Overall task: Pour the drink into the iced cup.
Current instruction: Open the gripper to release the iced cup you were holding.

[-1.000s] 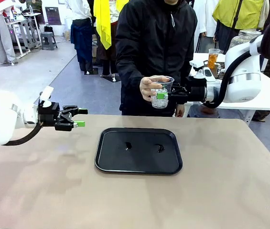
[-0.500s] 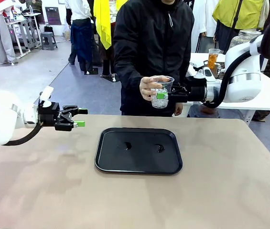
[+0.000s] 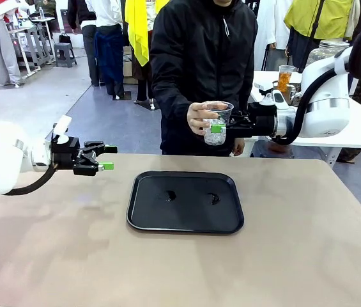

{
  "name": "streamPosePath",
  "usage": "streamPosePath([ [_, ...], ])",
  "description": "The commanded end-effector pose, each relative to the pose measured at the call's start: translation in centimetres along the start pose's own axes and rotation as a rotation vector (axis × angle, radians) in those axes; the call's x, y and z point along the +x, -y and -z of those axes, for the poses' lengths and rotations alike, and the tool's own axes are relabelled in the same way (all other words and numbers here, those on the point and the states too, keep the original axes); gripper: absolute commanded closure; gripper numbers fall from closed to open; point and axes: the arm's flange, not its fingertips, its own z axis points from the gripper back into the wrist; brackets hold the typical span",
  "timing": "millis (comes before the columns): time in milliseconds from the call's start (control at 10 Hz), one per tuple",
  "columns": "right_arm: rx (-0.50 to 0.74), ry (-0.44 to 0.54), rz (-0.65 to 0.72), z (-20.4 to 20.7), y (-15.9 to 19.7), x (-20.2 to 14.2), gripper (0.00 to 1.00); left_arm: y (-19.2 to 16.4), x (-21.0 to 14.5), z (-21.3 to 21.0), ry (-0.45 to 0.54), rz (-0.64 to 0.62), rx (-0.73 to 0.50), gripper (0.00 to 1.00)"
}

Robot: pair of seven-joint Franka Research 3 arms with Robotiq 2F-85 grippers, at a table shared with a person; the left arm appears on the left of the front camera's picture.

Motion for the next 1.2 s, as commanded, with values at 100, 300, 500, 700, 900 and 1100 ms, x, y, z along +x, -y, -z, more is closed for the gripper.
streamPosePath([
  [100,-0.005,0.008,0.036,-1.8,-0.1,-0.4,0.00,-0.1,0.2,0.0,0.002,-0.006,0.000,0.00],
  [300,-0.023,0.019,0.048,-3.5,-0.1,-0.7,0.00,-0.1,0.2,0.0,0.002,-0.006,0.000,0.00],
  [500,-0.051,0.015,0.020,-6.4,-0.7,-1.4,0.00,-0.1,0.2,0.0,0.002,-0.006,0.000,0.00],
  [700,-0.036,-0.028,-0.044,-9.8,-1.2,-3.4,0.00,-0.1,0.2,0.0,0.002,-0.006,0.000,0.00],
  [900,-0.028,-0.025,-0.056,-12.4,-1.6,-5.4,0.00,-0.1,0.2,0.0,0.002,-0.006,0.000,0.00],
  [1100,-0.025,0.016,-0.058,-14.2,-2.2,-7.1,0.00,-0.1,0.2,0.0,0.002,-0.006,0.000,0.00],
])
